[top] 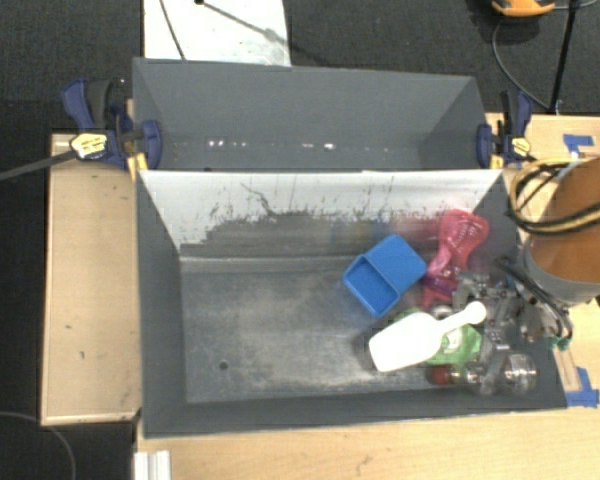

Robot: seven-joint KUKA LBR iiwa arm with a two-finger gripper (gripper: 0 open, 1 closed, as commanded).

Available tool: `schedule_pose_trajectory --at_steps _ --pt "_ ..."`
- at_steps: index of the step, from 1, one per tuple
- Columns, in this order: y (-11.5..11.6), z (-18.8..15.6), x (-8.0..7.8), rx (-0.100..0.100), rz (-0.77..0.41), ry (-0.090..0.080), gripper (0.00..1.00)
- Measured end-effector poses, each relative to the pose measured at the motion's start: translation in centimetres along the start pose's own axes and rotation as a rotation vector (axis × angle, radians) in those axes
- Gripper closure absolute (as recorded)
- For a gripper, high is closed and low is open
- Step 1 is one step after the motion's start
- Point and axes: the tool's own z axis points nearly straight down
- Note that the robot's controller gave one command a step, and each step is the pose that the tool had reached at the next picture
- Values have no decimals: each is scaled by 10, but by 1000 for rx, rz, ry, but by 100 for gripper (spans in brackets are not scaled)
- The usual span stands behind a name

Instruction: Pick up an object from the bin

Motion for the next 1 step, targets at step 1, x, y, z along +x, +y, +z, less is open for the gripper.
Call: schedule_pose_trajectory --at_steps 1 --pt "1 -4 -2 2 -6 -8 0"
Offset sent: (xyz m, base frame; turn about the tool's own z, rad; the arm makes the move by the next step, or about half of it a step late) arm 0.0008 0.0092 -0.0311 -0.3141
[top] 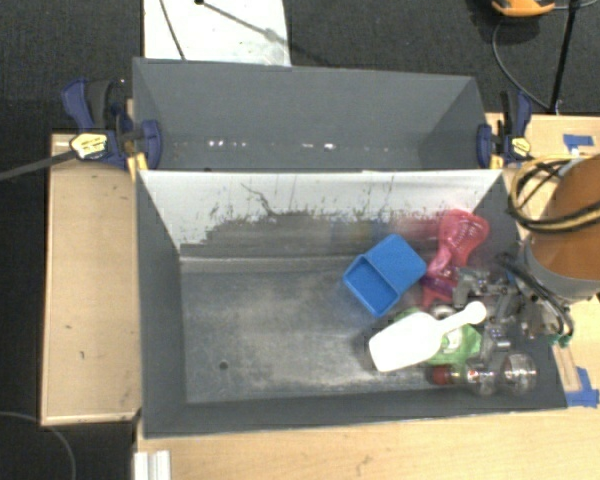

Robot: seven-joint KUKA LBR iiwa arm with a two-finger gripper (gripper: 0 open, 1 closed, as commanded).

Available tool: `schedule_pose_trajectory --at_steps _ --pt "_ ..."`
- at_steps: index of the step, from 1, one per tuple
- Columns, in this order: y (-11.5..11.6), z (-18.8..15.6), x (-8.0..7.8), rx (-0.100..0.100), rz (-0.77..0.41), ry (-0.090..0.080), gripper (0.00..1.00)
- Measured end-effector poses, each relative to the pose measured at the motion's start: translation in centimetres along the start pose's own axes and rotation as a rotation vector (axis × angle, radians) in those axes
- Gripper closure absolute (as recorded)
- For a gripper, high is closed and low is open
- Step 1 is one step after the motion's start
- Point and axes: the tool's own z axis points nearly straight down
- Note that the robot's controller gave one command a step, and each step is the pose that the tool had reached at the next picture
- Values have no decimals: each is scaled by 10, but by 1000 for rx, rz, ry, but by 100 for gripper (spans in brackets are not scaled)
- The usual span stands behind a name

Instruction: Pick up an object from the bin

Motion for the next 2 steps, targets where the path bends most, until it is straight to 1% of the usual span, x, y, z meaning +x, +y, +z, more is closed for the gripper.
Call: schedule_pose_trajectory --at_steps 1,2 --pt "8 27 0 -1 -247 -1 0" --pt "4 19 -5 -3 -322 -2 0"
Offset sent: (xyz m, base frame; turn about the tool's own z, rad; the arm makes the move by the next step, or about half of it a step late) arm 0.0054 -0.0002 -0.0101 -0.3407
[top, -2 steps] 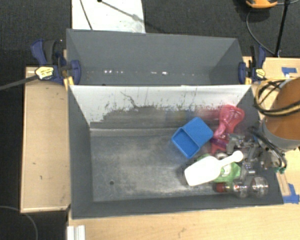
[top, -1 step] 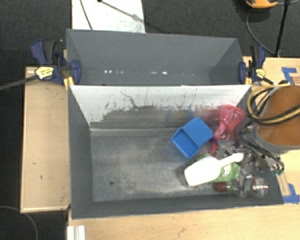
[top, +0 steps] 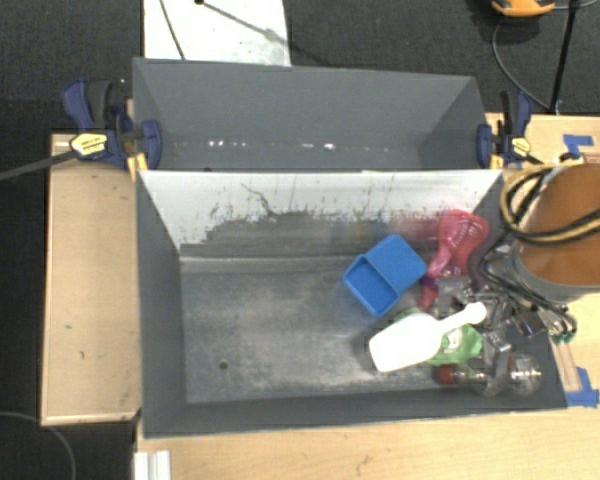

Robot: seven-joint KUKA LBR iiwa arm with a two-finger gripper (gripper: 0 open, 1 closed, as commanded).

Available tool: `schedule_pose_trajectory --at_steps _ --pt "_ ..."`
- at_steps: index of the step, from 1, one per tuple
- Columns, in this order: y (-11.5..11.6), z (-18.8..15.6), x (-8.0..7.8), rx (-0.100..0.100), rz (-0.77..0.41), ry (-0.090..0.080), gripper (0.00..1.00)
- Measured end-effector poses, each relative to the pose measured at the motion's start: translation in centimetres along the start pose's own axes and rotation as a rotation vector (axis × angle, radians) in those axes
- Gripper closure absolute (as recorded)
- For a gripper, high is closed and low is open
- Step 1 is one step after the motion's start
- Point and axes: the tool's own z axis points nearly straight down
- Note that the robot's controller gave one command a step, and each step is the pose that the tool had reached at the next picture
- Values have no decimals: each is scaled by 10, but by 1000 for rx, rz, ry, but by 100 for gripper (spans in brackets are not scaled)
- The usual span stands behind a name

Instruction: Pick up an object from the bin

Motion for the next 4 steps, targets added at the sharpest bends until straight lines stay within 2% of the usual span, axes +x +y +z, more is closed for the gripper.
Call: schedule_pose_trajectory --at_steps 1,2,3,4 --pt "2 18 10 -3 -77 0 0" --pt "5 66 7 -5 -195 1 0" --pt "7 64 16 -1 -155 2 100" --pt "7 64 16 -1 -155 2 100"
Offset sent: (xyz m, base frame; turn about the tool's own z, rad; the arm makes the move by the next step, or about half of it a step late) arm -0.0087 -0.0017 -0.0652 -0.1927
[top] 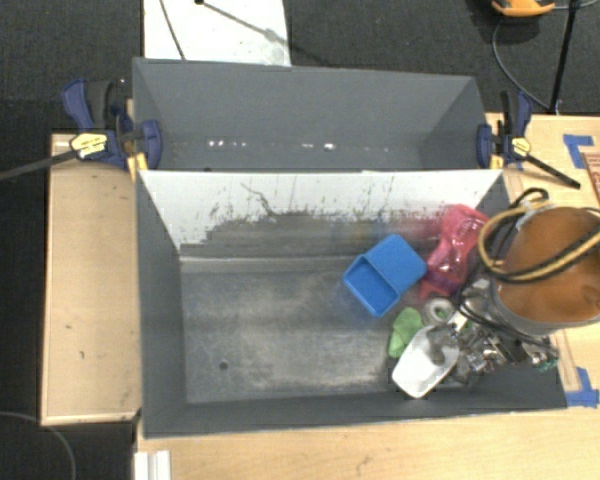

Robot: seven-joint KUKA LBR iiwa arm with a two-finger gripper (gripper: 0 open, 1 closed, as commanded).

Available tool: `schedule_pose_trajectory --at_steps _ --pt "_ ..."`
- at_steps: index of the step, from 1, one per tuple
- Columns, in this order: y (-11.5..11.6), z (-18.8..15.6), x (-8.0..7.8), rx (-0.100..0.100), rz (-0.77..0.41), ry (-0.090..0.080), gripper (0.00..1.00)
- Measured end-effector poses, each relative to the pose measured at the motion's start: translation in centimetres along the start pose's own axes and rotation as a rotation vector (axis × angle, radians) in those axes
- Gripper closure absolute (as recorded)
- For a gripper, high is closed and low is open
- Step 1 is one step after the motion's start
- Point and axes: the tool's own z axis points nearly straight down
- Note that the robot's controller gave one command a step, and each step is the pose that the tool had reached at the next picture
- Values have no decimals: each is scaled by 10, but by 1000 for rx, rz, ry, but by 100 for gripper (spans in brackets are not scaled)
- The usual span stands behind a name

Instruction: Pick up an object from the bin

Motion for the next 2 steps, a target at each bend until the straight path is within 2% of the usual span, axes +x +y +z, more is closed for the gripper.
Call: schedule_pose_trajectory --at_steps 1,2 --pt "1 -5 1 -2 0 2 100" --pt "2 -25 2 -5 -1 8 100"
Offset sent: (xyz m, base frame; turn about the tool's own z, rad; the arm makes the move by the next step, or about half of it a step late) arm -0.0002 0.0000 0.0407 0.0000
